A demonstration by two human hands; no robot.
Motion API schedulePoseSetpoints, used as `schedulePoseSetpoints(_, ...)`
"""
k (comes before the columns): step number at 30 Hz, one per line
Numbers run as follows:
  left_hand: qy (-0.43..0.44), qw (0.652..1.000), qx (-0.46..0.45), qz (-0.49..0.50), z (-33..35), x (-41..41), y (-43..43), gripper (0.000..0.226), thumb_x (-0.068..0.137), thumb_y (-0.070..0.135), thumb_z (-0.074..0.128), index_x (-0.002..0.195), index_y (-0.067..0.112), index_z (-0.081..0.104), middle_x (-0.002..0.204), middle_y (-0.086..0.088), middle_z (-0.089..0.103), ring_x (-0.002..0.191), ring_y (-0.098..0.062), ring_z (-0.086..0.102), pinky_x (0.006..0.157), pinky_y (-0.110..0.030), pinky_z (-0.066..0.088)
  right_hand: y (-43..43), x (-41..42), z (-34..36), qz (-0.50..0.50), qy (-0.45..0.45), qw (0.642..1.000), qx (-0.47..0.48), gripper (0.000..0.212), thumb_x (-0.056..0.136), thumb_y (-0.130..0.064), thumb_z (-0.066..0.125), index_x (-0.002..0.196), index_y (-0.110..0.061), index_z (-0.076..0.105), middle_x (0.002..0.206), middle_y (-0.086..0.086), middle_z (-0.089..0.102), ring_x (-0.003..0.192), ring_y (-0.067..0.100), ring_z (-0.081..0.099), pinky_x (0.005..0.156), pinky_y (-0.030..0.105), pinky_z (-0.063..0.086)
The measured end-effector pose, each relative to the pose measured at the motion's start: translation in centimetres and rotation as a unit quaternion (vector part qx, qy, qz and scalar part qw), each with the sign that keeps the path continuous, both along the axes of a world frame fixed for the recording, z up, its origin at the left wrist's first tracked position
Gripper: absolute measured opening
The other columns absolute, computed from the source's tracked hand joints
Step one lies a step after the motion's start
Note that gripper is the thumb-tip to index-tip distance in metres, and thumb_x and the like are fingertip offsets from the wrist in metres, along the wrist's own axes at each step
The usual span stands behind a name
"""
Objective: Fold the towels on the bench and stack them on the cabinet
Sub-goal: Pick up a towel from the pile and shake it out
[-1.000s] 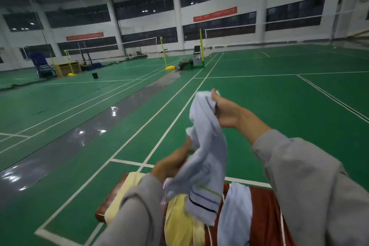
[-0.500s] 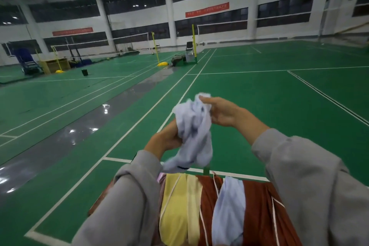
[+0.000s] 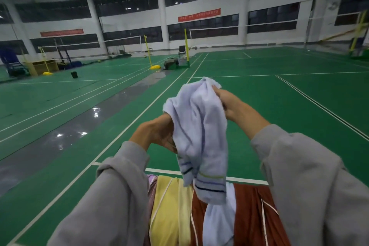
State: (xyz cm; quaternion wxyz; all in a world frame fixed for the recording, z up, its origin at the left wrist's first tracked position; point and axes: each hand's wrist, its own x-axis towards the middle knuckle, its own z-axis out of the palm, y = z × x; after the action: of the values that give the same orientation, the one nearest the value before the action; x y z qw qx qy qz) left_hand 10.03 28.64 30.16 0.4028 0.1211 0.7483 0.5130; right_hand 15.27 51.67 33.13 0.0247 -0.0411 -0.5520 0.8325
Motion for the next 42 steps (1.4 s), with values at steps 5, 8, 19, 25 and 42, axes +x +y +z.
schedulePoseSetpoints(5,0.018,0.996,-0.082,-0.013,0.9,-0.7,-1.4,0.076,0.103,0.06,0.02,0.132,0.003,0.062,0.122,-0.024,0.068,0.115,-0.047,0.063,0.099,-0.067,0.049,0.0,1.5,-1.3,0.029,-0.125,0.951,0.283,0.053,0.11,-0.048,0.031,0.095,-0.008,0.061,0.086,0.011,0.067,0.075,0.024,0.062,0.072,0.033,0.054)
schedulePoseSetpoints(8,0.004,0.998,-0.062,0.012,0.7,-1.6,-2.7,0.082,0.101,0.066,0.018,0.132,0.004,0.063,0.126,-0.023,0.068,0.117,-0.045,0.063,0.1,-0.067,0.048,0.3,1.6,0.0,-0.044,-0.055,0.995,0.067,0.051,0.111,-0.046,0.031,0.088,-0.011,0.06,0.071,0.006,0.065,0.059,0.017,0.064,0.056,0.027,0.056)
schedulePoseSetpoints(19,-0.053,0.957,0.094,0.27,0.0,-3.5,-5.6,0.025,0.103,0.027,0.043,0.095,0.012,0.061,0.091,-0.007,0.068,0.079,-0.023,0.065,0.099,-0.039,0.049,1.4,1.2,-2.6,-0.039,-0.104,0.994,0.021,0.007,0.101,-0.005,0.056,0.1,-0.002,0.063,0.087,0.01,0.064,0.073,0.019,0.064,0.063,0.032,0.061)
schedulePoseSetpoints(25,-0.094,0.929,0.155,0.323,-0.6,-4.2,-7.1,0.028,0.101,0.037,0.058,0.099,0.009,0.057,0.075,-0.008,0.073,0.079,-0.024,0.066,0.08,-0.042,0.051,1.5,0.5,-2.6,-0.071,-0.152,0.984,0.061,0.021,0.104,-0.017,0.055,0.119,-0.004,0.062,0.097,0.01,0.072,0.08,0.022,0.069,0.064,0.035,0.063)
schedulePoseSetpoints(42,0.317,0.879,0.127,0.333,1.5,-5.6,-4.0,0.016,0.088,0.003,0.074,0.099,0.014,0.078,0.095,-0.004,0.074,0.097,-0.025,0.067,0.094,-0.042,0.058,5.5,-0.5,-1.1,-0.257,-0.191,0.913,0.253,0.069,0.065,-0.008,0.095,0.122,0.001,0.058,0.114,0.014,0.067,0.098,0.035,0.069,0.078,0.051,0.062)
